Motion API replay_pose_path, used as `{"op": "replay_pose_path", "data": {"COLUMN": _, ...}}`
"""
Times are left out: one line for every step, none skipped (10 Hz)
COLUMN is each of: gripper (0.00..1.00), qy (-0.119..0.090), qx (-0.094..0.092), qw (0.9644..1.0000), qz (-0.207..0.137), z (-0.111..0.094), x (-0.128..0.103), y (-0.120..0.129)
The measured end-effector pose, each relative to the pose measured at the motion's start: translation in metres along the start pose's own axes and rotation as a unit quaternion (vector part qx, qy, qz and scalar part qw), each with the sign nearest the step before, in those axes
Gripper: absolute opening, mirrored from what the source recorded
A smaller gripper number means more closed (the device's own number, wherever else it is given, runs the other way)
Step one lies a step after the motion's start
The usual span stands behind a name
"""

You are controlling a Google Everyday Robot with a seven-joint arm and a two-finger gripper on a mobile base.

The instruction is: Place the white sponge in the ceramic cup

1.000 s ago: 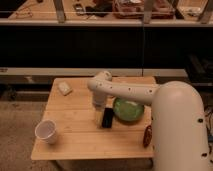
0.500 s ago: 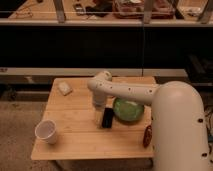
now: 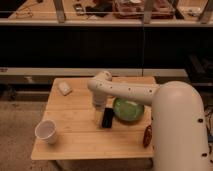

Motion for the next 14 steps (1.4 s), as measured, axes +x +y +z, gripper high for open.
{"op": "replay_pose_path", "data": {"gripper": 0.80, "qy": 0.000, "qx": 0.000, "qw": 1.0000, "qz": 0.000, "z": 0.000, "x": 0.000, "y": 0.000}}
{"op": "replay_pose_path", "data": {"gripper": 0.80, "qy": 0.000, "qx": 0.000, "qw": 1.0000, "qz": 0.000, "z": 0.000, "x": 0.000, "y": 0.000}}
{"op": "replay_pose_path", "data": {"gripper": 0.80, "qy": 0.000, "qx": 0.000, "qw": 1.0000, "qz": 0.000, "z": 0.000, "x": 0.000, "y": 0.000}}
{"op": "replay_pose_path", "data": {"gripper": 0.80, "qy": 0.000, "qx": 0.000, "qw": 1.0000, "qz": 0.000, "z": 0.000, "x": 0.000, "y": 0.000}}
{"op": "replay_pose_path", "data": {"gripper": 0.80, "qy": 0.000, "qx": 0.000, "qw": 1.0000, "qz": 0.000, "z": 0.000, "x": 0.000, "y": 0.000}}
{"op": "replay_pose_path", "data": {"gripper": 0.80, "qy": 0.001, "qx": 0.000, "qw": 1.0000, "qz": 0.000, "z": -0.001, "x": 0.001, "y": 0.001}}
{"op": "replay_pose_path", "data": {"gripper": 0.80, "qy": 0.003, "qx": -0.002, "qw": 1.0000, "qz": 0.002, "z": -0.002, "x": 0.003, "y": 0.004}}
{"op": "replay_pose_path", "data": {"gripper": 0.80, "qy": 0.011, "qx": -0.011, "qw": 0.9999, "qz": 0.003, "z": -0.007, "x": 0.017, "y": 0.015}}
{"op": "replay_pose_path", "data": {"gripper": 0.80, "qy": 0.024, "qx": -0.025, "qw": 0.9994, "qz": 0.003, "z": -0.014, "x": 0.036, "y": 0.031}}
{"op": "replay_pose_path", "data": {"gripper": 0.80, "qy": 0.044, "qx": -0.048, "qw": 0.9978, "qz": 0.003, "z": -0.025, "x": 0.067, "y": 0.056}}
{"op": "replay_pose_path", "data": {"gripper": 0.80, "qy": 0.065, "qx": -0.074, "qw": 0.9951, "qz": 0.004, "z": -0.035, "x": 0.099, "y": 0.082}}
{"op": "replay_pose_path", "data": {"gripper": 0.80, "qy": 0.093, "qx": -0.104, "qw": 0.9902, "qz": 0.007, "z": -0.049, "x": 0.135, "y": 0.112}}
{"op": "replay_pose_path", "data": {"gripper": 0.80, "qy": 0.109, "qx": -0.128, "qw": 0.9857, "qz": 0.015, "z": -0.058, "x": 0.154, "y": 0.133}}
{"op": "replay_pose_path", "data": {"gripper": 0.80, "qy": 0.123, "qx": -0.150, "qw": 0.9806, "qz": 0.028, "z": -0.066, "x": 0.171, "y": 0.152}}
